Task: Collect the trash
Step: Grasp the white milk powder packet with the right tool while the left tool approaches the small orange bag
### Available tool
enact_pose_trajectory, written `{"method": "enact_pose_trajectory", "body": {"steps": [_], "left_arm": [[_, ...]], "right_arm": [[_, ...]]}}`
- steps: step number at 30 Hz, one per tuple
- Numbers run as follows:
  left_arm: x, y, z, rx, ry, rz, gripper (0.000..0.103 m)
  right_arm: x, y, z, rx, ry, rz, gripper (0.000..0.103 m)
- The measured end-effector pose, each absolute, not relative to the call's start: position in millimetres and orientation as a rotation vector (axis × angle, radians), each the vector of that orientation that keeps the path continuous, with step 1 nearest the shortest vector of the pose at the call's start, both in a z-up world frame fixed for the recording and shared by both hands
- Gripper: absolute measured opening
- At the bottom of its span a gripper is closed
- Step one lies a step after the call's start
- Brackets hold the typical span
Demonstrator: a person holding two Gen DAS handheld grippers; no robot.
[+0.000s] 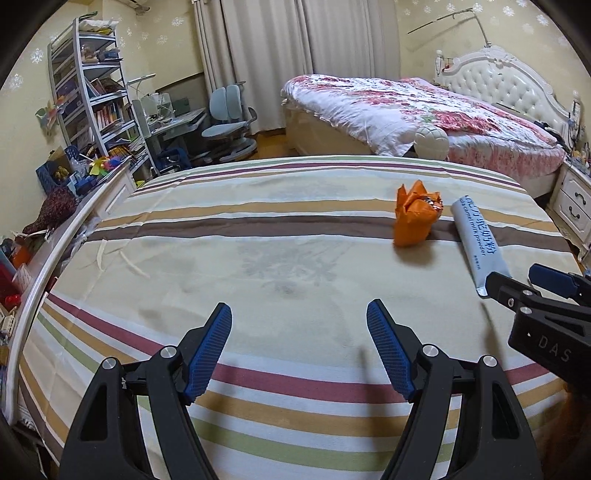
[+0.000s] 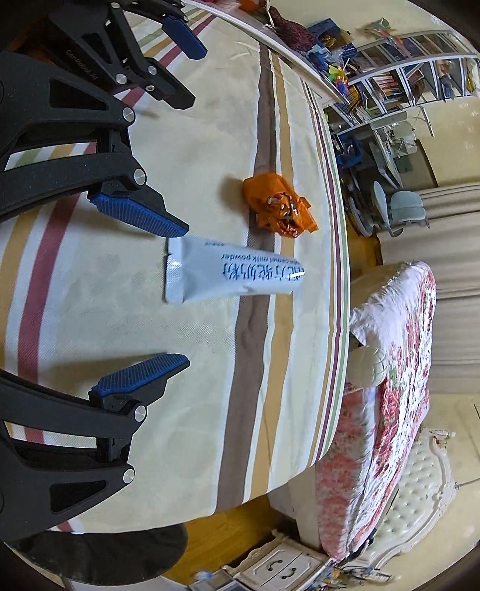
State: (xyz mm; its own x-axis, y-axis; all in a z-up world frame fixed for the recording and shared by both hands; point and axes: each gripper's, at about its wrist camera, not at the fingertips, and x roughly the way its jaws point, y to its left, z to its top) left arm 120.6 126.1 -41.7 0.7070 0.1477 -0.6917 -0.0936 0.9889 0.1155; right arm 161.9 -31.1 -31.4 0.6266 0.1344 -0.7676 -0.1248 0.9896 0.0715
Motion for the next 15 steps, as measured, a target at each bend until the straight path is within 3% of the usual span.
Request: {"method": "enact_pose_trajectory", "body": {"steps": [6,7,9,15], "left_arm": [[122.9,141.2,-42.1,0.019,0.787,0.137,0.075],[123.0,141.0,-41.8,0.018,0.786,0.134,0.075],[122.6,138.0,-41.7,0.028,0.781,0.125,0.075],[130.1,125.4,-40.1,0.046,0.768,0.081,0.076]], "right_arm": [[190.7,-17.2,-32.1,-0.002,0.895,0.134,0.063],[194.5,-16.4,-32.5,-0.006,0.897,0.134,0.060],[198.2,-16.7,-34.1,-0.017,0.906,0.127,0.041],[194.0,-34.7,-34.7,-0.027,0.898,0.101,0.036]]}}
